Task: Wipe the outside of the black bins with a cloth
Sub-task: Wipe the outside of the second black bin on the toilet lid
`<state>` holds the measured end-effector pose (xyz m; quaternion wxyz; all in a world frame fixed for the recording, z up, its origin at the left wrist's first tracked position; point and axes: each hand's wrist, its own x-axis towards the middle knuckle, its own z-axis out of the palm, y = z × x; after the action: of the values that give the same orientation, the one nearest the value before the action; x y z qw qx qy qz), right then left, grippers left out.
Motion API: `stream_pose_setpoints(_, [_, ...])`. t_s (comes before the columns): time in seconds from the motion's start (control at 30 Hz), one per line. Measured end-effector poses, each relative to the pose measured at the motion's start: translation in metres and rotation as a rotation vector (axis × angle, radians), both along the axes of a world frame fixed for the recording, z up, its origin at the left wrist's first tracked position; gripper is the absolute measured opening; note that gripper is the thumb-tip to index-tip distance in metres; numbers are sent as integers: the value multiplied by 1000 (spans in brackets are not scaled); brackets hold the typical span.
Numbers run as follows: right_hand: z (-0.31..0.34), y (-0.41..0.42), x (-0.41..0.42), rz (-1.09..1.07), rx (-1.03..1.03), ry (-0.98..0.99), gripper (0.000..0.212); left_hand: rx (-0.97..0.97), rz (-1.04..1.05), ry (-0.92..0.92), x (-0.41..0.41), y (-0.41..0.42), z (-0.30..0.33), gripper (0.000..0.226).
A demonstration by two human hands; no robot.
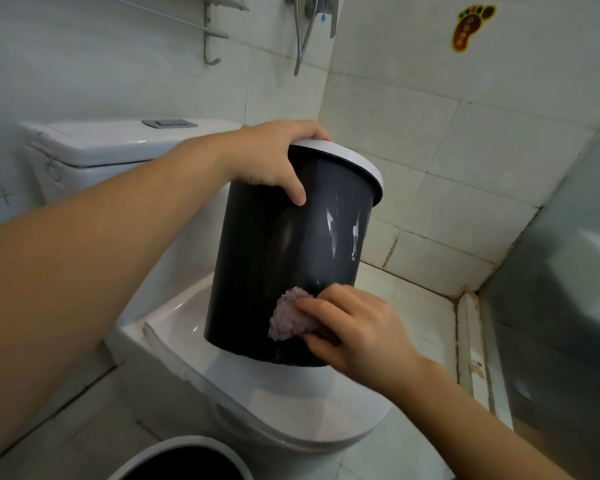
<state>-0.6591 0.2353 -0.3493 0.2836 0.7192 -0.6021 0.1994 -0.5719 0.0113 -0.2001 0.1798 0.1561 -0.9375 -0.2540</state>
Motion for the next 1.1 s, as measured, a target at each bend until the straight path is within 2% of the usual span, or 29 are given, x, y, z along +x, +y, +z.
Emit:
stream_pose_setpoints(0.1, [22, -12, -7, -79, -87, -19, 30, -23, 10, 18, 0, 2, -1, 76])
stream_pose_setpoints(0.23, [56, -32, -14, -211, -214, -157, 34, -61, -1, -5, 1, 6, 0, 77])
stream_pose_setpoints(0.3, [59, -35, -15, -222, -221, -183, 34, -95, 11, -19, 1, 8, 1, 77])
stream_pose_setpoints(0.53, [37, -14, -9, -74, -91, -21, 30, -154, 18, -23, 3, 11, 1, 81])
stream_pose_setpoints(0.63, [53, -22, -13, -129, -134, -68, 32, -183, -7, -34, 3, 14, 3, 78])
stream_pose_setpoints(0.77, [82, -40, -22, -234, -242, -230, 33, -189, -75, -59, 3, 15, 6, 68])
stream_pose_setpoints(0.87, [88, -46, -29, -277, -304, -315, 31, -179, -81, -74, 4, 15, 7, 70])
stream_pose_setpoints(1.1, [79, -35, -25, -216, -225, -248, 33, -167, -100, -63, 4, 15, 7, 68])
